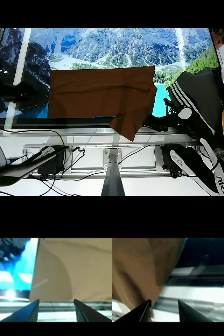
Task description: Fold the clothes and pants, and hang the long-sleeved shirts on hangers.
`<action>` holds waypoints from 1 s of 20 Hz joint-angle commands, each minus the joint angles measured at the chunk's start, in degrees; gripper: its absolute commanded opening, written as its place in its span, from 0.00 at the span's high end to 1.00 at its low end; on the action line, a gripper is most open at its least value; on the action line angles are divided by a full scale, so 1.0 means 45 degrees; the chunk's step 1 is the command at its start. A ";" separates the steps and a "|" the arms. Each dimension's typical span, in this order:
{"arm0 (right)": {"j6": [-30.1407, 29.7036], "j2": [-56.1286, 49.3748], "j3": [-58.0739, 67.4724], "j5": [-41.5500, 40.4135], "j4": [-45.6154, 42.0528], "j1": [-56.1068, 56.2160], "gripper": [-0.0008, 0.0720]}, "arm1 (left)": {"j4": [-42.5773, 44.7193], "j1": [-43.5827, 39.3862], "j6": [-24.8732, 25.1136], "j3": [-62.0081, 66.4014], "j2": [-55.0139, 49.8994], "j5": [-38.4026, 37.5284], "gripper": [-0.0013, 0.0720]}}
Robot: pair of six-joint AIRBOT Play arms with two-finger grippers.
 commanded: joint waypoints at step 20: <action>-0.3143 0.0015 0.3701 -0.0418 -0.1729 0.1719 0.97 | -0.0379 0.1705 0.1044 -0.3779 0.0039 0.1520 0.35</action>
